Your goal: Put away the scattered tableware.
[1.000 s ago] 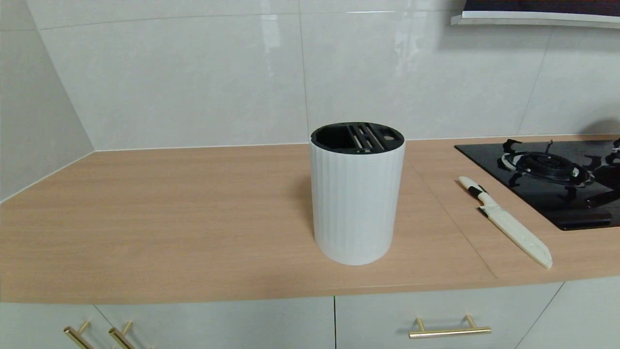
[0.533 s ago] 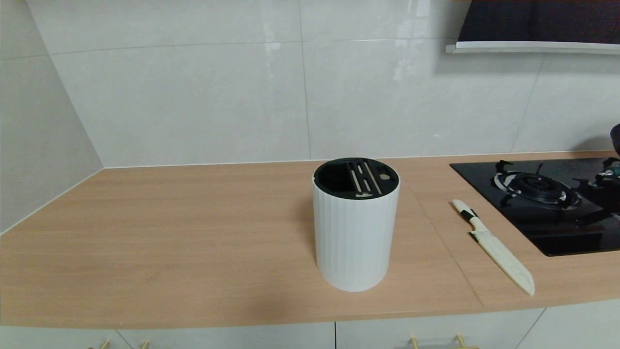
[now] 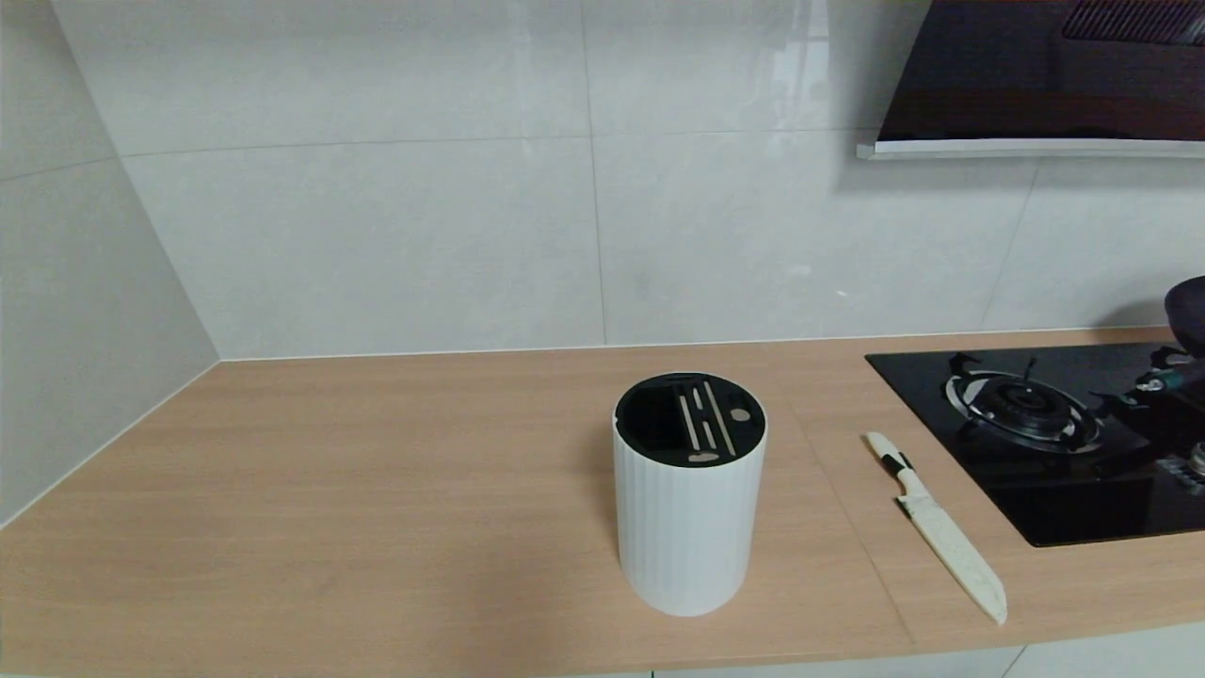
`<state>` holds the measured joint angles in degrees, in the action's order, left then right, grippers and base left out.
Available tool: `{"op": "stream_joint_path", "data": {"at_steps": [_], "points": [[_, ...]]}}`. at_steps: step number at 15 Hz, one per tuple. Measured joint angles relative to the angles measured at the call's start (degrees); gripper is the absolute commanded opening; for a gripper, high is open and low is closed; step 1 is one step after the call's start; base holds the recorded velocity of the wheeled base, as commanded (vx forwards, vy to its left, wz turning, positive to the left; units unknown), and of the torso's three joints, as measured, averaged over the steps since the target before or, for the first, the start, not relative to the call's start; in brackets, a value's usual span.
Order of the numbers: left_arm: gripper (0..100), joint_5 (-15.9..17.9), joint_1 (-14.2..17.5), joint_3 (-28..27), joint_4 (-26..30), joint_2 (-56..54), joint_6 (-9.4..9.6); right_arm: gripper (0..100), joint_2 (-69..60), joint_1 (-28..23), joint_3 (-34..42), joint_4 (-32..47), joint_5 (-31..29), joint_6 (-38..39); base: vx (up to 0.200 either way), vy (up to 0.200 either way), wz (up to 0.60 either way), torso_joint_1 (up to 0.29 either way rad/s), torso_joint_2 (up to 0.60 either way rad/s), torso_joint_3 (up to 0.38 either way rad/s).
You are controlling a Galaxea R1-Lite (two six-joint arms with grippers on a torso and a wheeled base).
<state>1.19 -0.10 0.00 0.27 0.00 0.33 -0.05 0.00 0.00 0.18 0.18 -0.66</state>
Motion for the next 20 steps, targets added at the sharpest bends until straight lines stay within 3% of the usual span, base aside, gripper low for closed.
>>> {"op": "stream_joint_path", "data": {"at_steps": [7, 20], "points": [[100, 0.0, 0.02, 0.0, 0.0, 0.0, 0.0, 100, 0.02, 0.0, 0.0, 0.0, 0.0, 0.0, 0.0, 0.0, 0.0, 0.207, -0.45, -0.244], [100, 0.0, 0.0, 0.0, 0.0, 0.0, 0.0, 100, 0.16, 0.0, -0.68, 0.17, -0.05, -3.22, 0.0, 0.0, 0.0, 0.005, -0.01, -0.004]]}}
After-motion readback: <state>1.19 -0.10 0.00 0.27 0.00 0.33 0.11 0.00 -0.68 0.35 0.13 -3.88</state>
